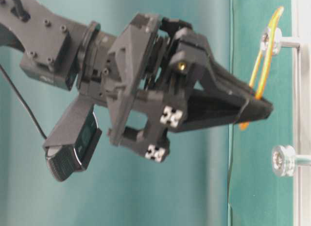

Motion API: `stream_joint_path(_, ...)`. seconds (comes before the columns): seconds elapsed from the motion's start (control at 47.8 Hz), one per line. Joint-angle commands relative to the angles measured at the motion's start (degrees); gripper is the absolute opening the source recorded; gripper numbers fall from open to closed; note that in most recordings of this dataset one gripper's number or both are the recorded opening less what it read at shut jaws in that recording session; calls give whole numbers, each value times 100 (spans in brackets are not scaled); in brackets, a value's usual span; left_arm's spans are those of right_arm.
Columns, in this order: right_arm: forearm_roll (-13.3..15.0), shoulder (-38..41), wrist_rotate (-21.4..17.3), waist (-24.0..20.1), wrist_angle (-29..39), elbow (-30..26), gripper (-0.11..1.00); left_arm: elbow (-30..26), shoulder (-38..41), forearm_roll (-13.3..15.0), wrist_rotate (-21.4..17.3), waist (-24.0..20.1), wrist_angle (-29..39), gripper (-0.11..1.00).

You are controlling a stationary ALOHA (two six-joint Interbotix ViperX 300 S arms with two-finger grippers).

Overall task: Hook the rubber onto the shaft.
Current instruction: 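Swing the right gripper left, stretching the band past the right post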

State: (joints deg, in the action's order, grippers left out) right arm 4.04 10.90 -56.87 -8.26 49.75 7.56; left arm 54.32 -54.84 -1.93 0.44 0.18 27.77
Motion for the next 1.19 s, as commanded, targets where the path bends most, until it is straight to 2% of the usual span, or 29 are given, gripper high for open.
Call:
stream_joint_path(0.0,9,-44,-18,70,-26,-220,6,-176,35,-18,0,0,-53,0)
stream_joint_path(1.172,44,598,0,378,-396,-958,6,-176,35,-18,0,0,-53,0)
